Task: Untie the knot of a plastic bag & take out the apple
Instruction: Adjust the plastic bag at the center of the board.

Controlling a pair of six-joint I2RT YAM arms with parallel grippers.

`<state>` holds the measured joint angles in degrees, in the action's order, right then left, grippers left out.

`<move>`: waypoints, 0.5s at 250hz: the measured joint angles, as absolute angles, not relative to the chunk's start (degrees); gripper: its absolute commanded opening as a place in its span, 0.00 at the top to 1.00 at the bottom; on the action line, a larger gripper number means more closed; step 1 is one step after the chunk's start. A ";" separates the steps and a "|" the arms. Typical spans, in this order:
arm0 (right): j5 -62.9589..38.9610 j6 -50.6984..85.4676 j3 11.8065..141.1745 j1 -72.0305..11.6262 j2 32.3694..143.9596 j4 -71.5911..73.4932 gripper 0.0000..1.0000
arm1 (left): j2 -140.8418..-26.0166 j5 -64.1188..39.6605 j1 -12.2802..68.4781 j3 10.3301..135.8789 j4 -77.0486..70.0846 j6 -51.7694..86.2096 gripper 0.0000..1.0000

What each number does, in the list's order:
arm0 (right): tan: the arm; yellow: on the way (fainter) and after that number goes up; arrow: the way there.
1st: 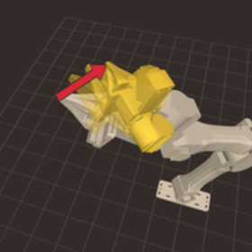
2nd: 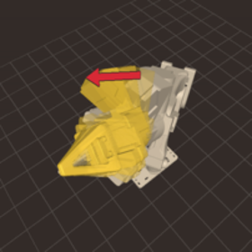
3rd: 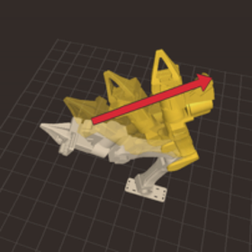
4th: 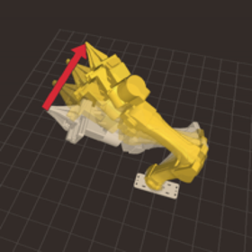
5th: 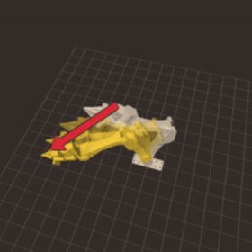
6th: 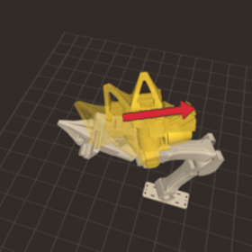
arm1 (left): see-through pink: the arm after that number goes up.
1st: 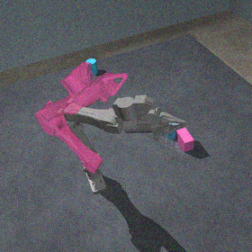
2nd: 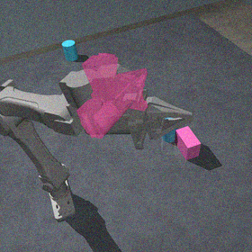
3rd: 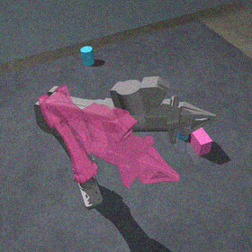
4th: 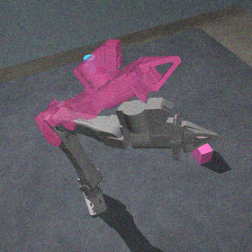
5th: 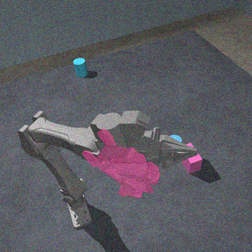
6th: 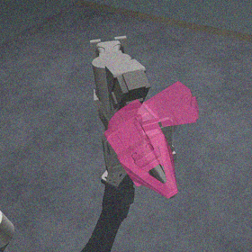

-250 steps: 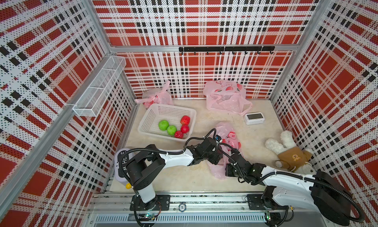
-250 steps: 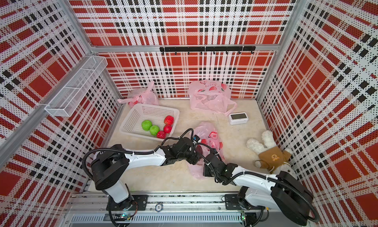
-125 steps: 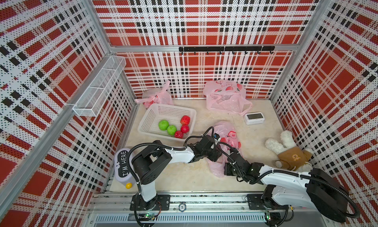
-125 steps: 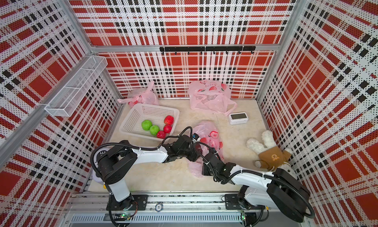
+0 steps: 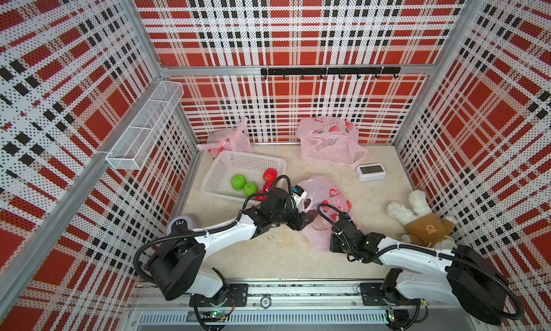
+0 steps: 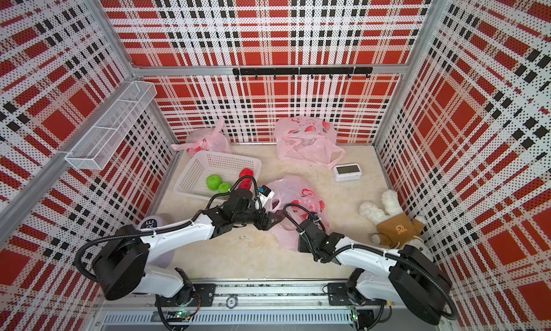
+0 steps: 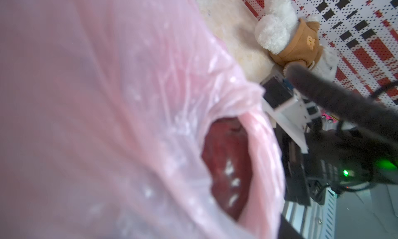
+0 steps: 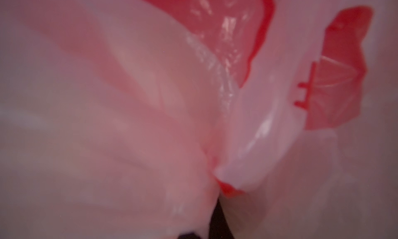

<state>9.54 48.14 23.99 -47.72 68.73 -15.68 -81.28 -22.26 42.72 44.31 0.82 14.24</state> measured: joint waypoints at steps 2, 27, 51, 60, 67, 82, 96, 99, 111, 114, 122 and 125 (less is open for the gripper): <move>9.56 48.10 24.01 -47.57 68.77 -15.68 1.00 | -81.01 -22.55 42.61 44.34 1.48 13.93 0.47; 9.98 47.35 24.97 -46.17 69.76 -16.14 1.00 | -79.57 -25.65 41.60 44.80 7.73 11.99 0.48; 11.16 46.17 26.79 -45.84 71.24 -17.39 1.00 | -78.72 -28.82 40.49 45.45 12.88 10.66 0.48; 11.64 45.58 27.73 -45.82 72.12 -17.76 1.00 | -78.26 -30.09 40.10 45.54 14.13 10.39 0.48; 12.08 45.23 28.45 -45.82 72.79 -17.96 1.00 | -77.97 -30.94 39.77 45.69 14.96 10.35 0.48; 12.75 44.29 29.93 -45.76 74.26 -18.15 1.00 | -77.41 -32.51 39.13 46.06 15.88 10.50 0.47; 13.19 43.66 30.89 -45.67 75.50 -18.02 1.00 | -77.28 -33.47 38.72 46.37 15.53 11.44 0.47; 13.21 43.51 31.05 -45.65 75.70 -18.02 1.00 | -77.25 -33.71 38.61 46.41 15.25 11.70 0.47; 13.37 43.03 31.38 -45.65 76.60 -17.63 1.00 | -77.32 -34.22 38.46 46.46 13.98 12.93 0.46; 13.37 43.00 31.38 -45.65 76.75 -17.52 1.00 | -77.38 -34.35 38.41 46.46 13.56 13.41 0.47; 13.37 42.83 31.38 -45.65 77.12 -17.30 1.00 | -77.58 -34.68 38.35 46.48 12.51 14.55 0.47; 13.39 42.83 31.38 -45.65 77.21 -17.26 1.00 | -77.69 -34.85 38.33 46.50 11.94 15.05 0.47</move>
